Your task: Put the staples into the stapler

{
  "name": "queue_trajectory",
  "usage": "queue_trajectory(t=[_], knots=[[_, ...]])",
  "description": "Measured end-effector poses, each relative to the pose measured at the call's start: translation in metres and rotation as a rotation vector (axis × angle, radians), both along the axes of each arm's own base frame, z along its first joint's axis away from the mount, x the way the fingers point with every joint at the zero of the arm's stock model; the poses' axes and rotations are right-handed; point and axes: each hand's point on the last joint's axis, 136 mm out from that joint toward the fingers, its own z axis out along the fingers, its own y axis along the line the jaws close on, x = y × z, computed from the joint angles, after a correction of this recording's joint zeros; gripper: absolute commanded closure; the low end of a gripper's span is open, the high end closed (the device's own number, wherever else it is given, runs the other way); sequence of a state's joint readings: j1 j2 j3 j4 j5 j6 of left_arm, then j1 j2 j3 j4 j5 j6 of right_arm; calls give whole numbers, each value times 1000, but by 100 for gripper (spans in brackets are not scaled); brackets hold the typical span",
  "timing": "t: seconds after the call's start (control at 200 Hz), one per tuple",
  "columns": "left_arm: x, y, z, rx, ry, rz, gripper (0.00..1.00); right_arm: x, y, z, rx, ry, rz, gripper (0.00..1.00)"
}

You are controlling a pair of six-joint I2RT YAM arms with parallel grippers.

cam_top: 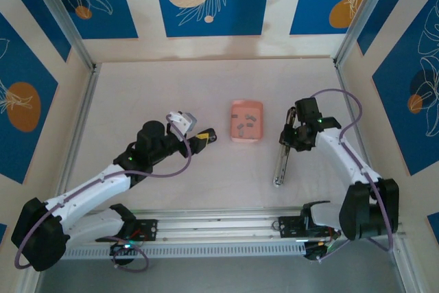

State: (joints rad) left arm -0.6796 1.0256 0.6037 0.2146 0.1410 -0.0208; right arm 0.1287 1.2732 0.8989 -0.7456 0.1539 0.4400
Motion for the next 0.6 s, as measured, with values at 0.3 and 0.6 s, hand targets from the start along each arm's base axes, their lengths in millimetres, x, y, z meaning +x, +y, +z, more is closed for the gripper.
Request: queue_trajectory(t=[0.3, 0.6], knots=[[3, 7, -12, 32, 16, 45, 33, 24, 0, -29, -31, 117, 40, 100], [9, 17, -28, 73, 56, 112, 28, 51, 17, -48, -64, 174, 151, 85]])
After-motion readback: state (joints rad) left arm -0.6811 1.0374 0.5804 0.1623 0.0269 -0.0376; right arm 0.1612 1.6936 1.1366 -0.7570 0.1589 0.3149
